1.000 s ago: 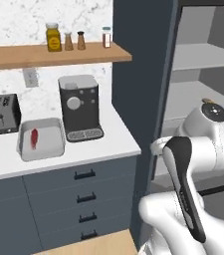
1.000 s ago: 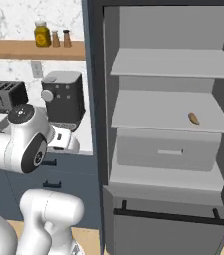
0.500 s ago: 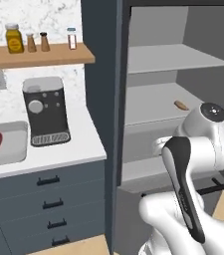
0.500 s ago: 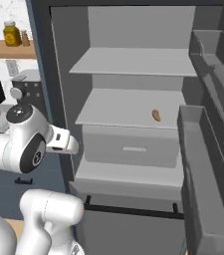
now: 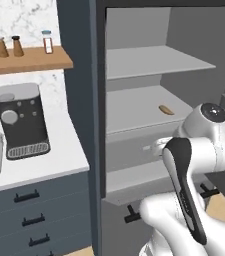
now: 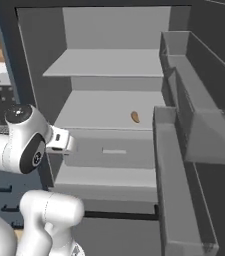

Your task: Place one sweet potato and one steak in each tupperware on the nearby counter, to pack two identical lunches.

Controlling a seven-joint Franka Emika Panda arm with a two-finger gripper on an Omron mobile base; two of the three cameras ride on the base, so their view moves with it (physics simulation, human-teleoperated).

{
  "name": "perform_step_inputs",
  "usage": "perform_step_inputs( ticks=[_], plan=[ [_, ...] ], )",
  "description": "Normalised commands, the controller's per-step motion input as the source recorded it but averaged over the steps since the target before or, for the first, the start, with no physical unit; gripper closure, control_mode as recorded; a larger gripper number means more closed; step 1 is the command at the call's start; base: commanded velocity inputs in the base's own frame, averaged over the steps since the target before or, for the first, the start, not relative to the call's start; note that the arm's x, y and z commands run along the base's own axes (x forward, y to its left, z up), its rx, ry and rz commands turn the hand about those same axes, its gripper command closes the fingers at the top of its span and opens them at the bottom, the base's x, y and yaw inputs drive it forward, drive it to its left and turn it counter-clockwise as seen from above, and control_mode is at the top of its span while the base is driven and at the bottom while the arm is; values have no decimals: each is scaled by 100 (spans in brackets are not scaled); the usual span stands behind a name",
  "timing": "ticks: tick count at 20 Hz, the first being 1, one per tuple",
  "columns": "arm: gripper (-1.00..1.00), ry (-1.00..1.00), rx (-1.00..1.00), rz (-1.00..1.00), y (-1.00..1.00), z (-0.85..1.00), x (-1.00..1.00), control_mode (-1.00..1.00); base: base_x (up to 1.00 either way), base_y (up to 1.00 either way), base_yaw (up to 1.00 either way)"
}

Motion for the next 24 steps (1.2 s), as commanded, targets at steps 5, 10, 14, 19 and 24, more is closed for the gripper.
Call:
perform_step_inputs(
  ticks=[5,10,14,19,24],
  plan=[
    [-100,0,0,0,0,0,0,100,58,-40,-23],
    [-100,0,0,0,0,0,0,100,57,-28,-2],
    [-100,0,0,0,0,0,0,100,48,-1,0],
    [-100,0,0,0,0,0,0,100,11,0,2],
    [-100,0,0,0,0,0,0,100,0,0,0]
  ],
)
